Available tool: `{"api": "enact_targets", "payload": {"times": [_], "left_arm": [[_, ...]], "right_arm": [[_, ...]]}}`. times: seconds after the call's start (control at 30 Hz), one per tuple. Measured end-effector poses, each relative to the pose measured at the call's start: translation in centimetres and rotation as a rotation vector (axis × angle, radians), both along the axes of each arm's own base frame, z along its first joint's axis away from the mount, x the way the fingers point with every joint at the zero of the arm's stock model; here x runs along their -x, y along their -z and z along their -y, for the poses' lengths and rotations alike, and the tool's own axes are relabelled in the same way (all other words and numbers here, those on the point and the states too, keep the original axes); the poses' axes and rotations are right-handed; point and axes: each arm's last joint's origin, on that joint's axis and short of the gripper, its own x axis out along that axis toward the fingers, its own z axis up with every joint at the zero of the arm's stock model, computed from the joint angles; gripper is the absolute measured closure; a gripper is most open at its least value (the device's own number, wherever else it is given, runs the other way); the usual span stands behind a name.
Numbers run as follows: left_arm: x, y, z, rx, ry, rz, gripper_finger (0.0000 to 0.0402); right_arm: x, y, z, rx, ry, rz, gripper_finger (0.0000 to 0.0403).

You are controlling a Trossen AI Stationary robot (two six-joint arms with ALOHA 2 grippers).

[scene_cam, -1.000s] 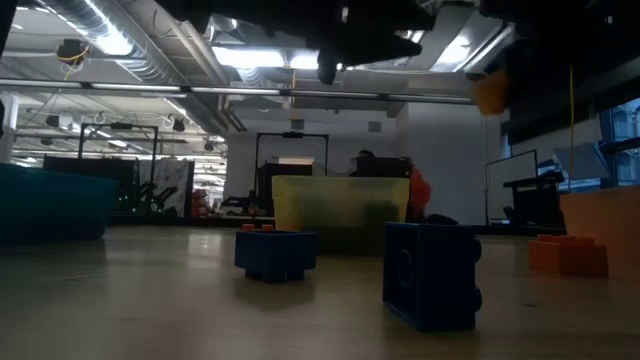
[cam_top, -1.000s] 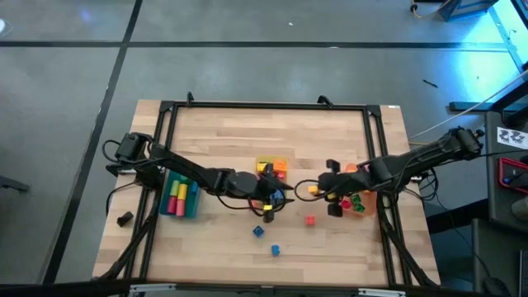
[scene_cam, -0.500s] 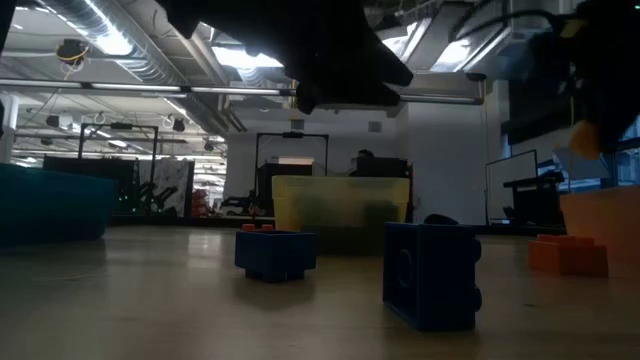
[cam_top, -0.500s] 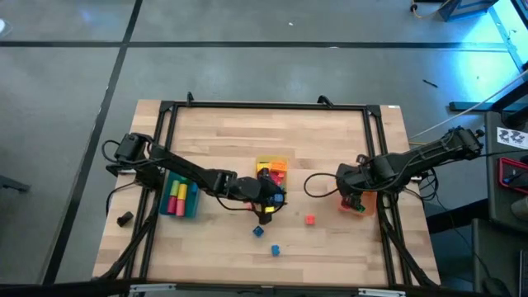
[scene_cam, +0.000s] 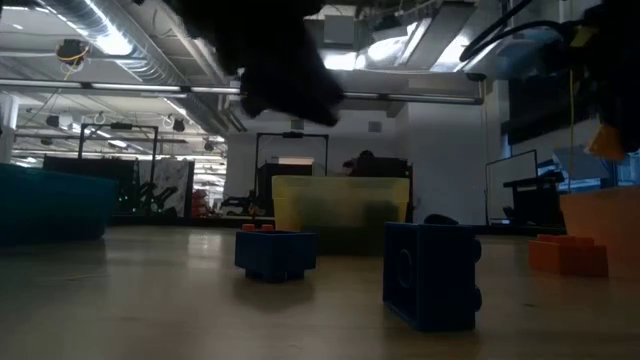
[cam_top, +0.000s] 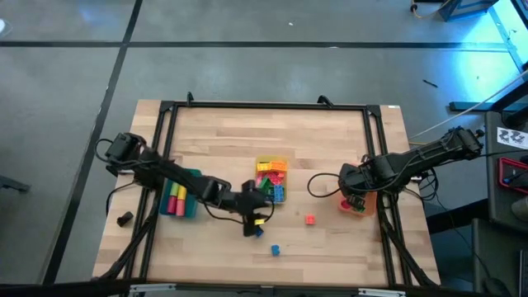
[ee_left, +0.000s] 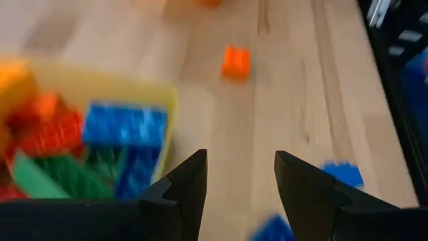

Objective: Sort blocks by size
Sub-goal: Put the yellow 4 stud game piece into the orange bin, then put the orange 4 stud game piece into the orange bin

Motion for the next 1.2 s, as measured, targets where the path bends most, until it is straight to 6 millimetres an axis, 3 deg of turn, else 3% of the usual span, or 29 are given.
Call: {"api": "enact_targets", "payload": {"times": [0.33, 0.77, 1.2], "left_arm": [[2.9, 2.0, 1.6, 0.006, -0.085, -0.278, 0.0243], [2.6, 4.2, 0.2, -0.058, -0.211, -0.366, 0.0243], [2.2, 4.3, -0.9, -0.077, -0.220, -0.373, 0.0243]], "right_arm": [[0.3, 0.0, 0.3, 0.063, -0.002, -0.023, 0.0283], [0.2, 0.0, 0.2, 0.053, -0.004, -0.014, 0.0281], [0.1, 0.0, 0.2, 0.063, -0.001, 0.000, 0.0180]]}}
